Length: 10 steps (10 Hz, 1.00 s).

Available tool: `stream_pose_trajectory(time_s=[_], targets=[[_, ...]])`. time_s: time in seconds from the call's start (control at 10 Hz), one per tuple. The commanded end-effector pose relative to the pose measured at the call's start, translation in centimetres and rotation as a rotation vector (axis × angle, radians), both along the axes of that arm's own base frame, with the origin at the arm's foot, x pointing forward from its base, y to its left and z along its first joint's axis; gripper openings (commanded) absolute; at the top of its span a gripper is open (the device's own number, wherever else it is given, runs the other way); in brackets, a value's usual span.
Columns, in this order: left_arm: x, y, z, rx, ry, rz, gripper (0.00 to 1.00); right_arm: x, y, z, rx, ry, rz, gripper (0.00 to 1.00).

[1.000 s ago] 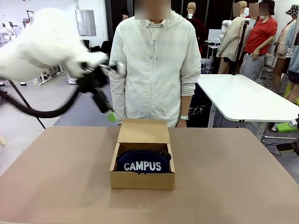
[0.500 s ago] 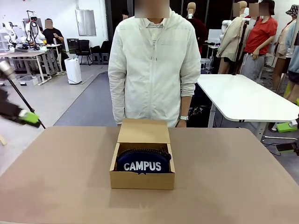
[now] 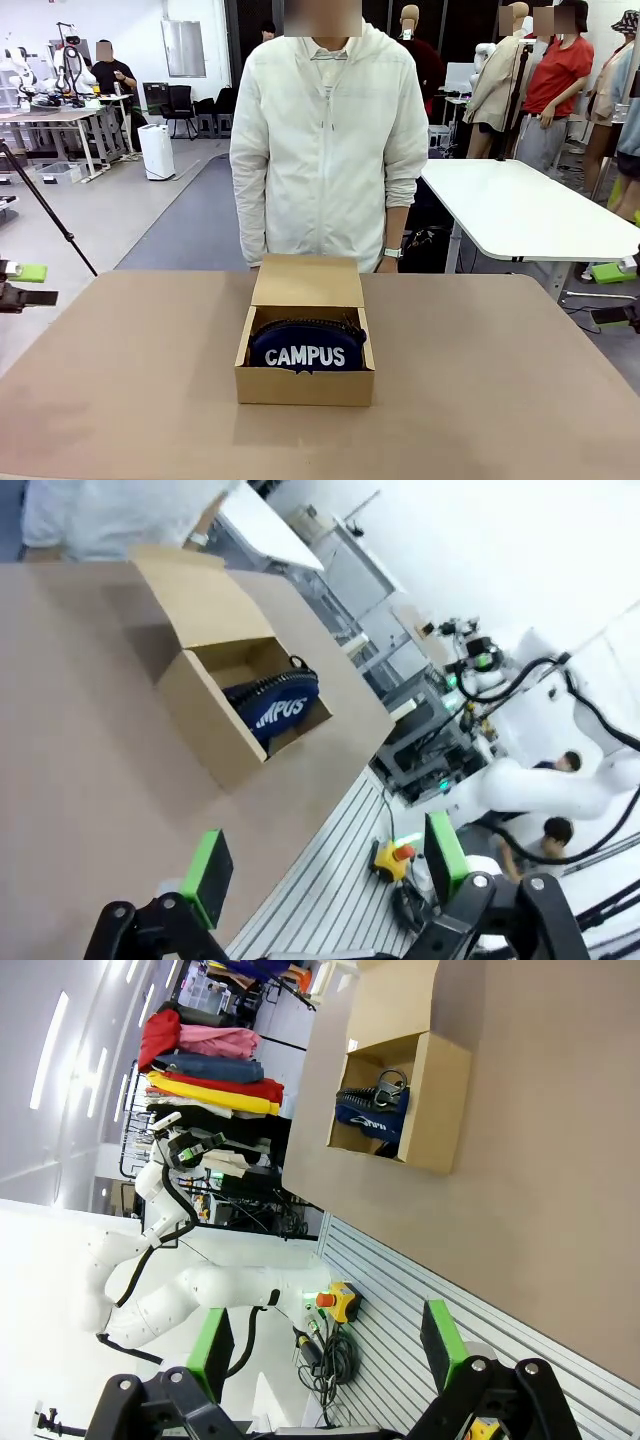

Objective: Pack the items into the box.
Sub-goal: Pick up the item indicated by the person and place it inside the Mailer Box, then close the Mailer Box.

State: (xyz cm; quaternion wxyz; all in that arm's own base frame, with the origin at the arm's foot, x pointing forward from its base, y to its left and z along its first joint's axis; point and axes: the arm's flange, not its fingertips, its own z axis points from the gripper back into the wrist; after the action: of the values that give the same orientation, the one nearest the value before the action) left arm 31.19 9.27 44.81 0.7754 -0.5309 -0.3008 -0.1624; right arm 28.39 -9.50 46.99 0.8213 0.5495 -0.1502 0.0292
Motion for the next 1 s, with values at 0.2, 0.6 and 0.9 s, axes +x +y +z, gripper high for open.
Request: stream_pose_trajectory(time_s=[0.2, 0.6, 0.9], targets=[[-0.72, -0.45, 1.28, 0.033, -0.01, -0.029, 1.0, -0.16, -0.13, 0.06, -0.001, -0.013, 0.013, 1.0], [-0.72, -0.45, 1.28, 0.033, -0.01, -0.029, 1.0, -0.16, -0.13, 0.06, -0.001, -0.013, 0.013, 1.0], [-0.72, -0.45, 1.28, 0.033, -0.01, -0.029, 1.0, -0.16, -0.13, 0.06, -0.001, -0.013, 0.013, 1.0]])
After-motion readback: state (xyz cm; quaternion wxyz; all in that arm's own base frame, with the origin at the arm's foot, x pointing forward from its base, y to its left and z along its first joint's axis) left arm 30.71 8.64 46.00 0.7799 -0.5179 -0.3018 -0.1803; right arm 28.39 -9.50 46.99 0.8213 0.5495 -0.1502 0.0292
